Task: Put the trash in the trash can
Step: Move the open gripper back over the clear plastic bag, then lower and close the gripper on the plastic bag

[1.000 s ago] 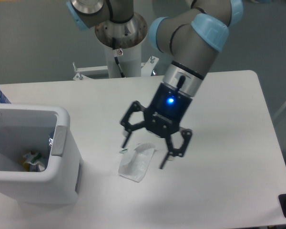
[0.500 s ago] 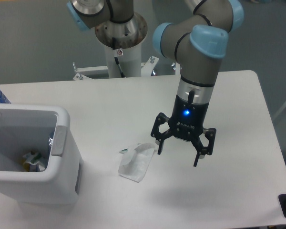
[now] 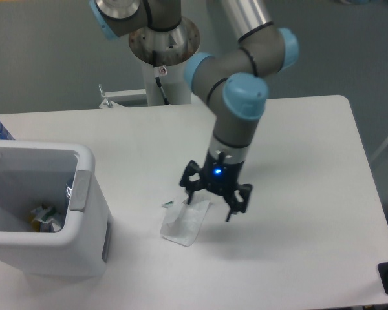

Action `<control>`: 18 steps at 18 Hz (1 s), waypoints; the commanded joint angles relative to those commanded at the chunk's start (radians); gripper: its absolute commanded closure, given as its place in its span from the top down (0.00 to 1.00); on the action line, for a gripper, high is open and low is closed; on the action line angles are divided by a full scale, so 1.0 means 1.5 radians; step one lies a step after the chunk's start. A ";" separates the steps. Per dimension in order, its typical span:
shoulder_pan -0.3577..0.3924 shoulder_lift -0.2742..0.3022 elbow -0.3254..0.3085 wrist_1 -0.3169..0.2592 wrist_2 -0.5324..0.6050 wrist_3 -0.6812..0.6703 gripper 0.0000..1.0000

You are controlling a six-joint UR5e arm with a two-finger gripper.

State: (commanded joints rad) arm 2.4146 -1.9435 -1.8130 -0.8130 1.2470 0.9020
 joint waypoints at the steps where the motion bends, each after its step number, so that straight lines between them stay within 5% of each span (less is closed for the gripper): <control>1: -0.006 -0.003 -0.007 0.000 0.015 0.000 1.00; 4: -0.035 -0.025 -0.010 0.000 0.060 0.000 0.96; 6: -0.050 -0.041 -0.010 0.000 0.075 -0.004 0.83; 11: -0.053 -0.043 -0.007 -0.003 0.078 -0.026 0.02; 18: -0.032 -0.004 0.025 -0.007 0.032 -0.027 0.00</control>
State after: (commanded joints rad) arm 2.3668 -1.9498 -1.7749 -0.8237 1.2949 0.8621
